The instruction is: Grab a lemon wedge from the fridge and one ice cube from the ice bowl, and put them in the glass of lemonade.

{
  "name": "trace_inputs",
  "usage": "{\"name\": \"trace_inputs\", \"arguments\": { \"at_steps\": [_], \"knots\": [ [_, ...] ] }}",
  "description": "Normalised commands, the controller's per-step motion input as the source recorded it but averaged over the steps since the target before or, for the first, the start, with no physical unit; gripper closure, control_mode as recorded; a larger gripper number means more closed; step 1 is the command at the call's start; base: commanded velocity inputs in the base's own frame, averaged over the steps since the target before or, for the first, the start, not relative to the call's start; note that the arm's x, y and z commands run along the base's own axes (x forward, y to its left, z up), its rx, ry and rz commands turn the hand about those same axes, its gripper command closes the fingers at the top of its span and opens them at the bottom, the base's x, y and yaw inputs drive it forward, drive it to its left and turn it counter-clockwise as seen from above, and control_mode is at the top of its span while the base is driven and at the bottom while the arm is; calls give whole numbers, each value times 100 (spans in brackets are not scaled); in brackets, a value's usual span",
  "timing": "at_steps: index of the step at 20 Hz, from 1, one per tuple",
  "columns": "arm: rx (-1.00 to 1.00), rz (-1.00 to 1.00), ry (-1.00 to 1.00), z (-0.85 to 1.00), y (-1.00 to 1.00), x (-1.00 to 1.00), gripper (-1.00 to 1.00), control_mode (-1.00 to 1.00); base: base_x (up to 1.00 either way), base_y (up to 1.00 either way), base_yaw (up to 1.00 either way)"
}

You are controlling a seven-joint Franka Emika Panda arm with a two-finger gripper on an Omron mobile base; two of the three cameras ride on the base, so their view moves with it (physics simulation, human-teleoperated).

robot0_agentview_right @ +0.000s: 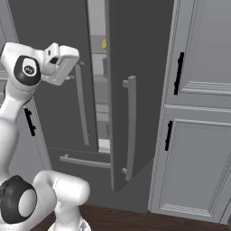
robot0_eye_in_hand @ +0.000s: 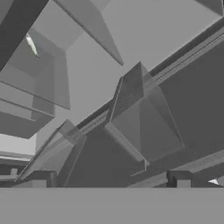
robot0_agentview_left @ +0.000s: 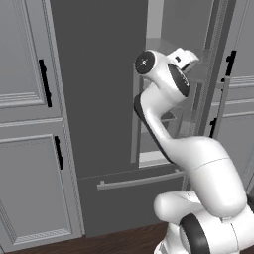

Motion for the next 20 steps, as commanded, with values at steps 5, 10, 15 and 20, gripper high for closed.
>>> {"name": "trace_inputs", "arguments": {
  "at_steps": [5, 10, 15, 20],
  "knots": [
    [-9, 2, 15, 0, -27, 17, -100, -100, 0, 0, 0],
    [-14, 7, 12, -2, 0, 58, -100, -100, 0, 0, 0],
    [-13, 0, 17, -9, -9, 77, -100, -100, 0, 0, 0],
    [-8, -1, 14, 0, -62, 6, -100, -100, 0, 0, 0]
  ]
}}
